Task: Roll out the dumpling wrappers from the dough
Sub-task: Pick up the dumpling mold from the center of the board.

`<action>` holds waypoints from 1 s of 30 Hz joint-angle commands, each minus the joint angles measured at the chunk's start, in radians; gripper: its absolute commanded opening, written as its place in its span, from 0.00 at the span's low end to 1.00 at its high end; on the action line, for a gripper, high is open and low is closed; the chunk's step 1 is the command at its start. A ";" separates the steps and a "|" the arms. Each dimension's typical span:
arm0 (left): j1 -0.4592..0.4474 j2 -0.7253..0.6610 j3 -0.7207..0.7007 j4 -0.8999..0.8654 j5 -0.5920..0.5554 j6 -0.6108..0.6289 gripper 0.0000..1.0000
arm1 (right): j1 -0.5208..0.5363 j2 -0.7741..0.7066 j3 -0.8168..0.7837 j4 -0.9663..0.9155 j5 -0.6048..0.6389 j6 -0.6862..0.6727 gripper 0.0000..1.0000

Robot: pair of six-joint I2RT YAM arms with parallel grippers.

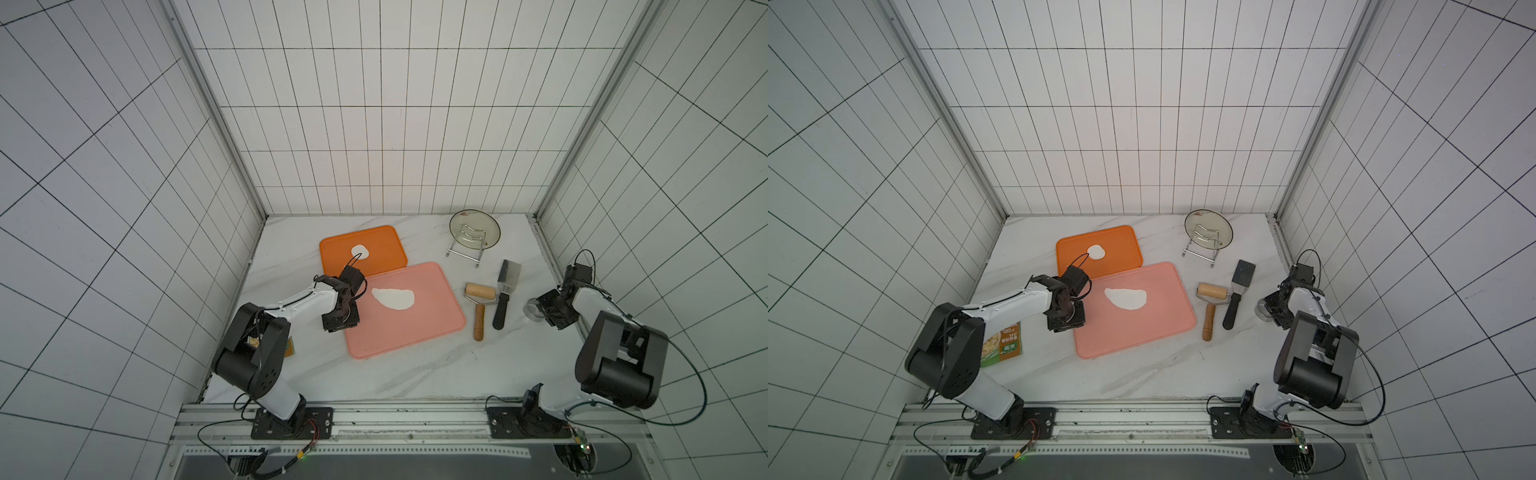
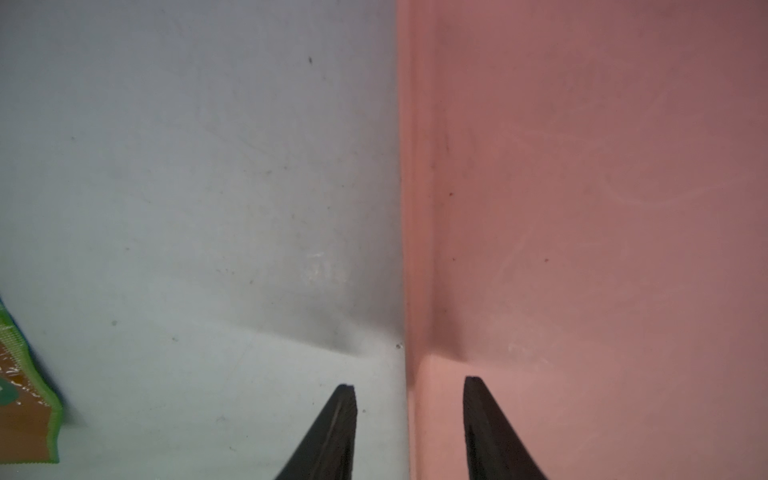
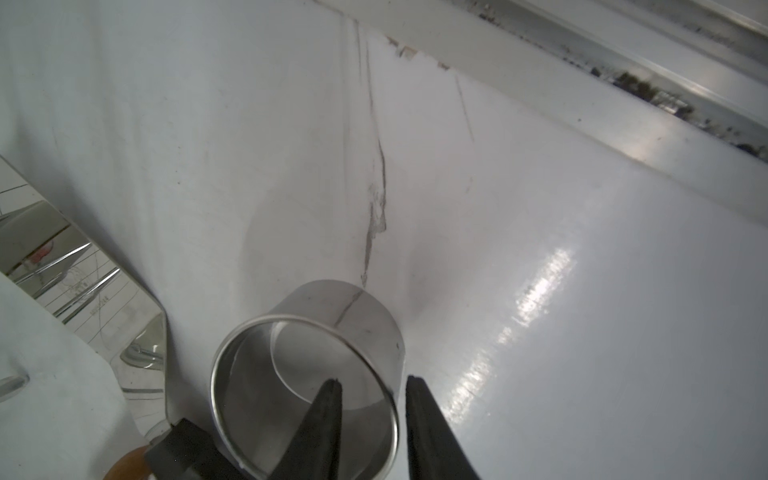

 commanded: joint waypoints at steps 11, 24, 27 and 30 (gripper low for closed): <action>-0.005 -0.027 0.018 0.013 -0.024 -0.022 0.42 | 0.035 -0.139 0.019 -0.074 0.001 -0.042 0.00; -0.002 -0.127 0.078 -0.036 -0.047 0.010 0.37 | 0.326 -0.297 0.119 -0.161 -0.133 -0.143 0.00; 0.008 -0.150 0.105 -0.052 -0.025 0.027 0.36 | 0.438 -0.244 0.182 -0.194 -0.178 -0.185 0.00; 0.024 -0.169 0.139 -0.064 0.006 0.050 0.34 | 0.542 -0.191 0.242 -0.208 -0.185 -0.217 0.00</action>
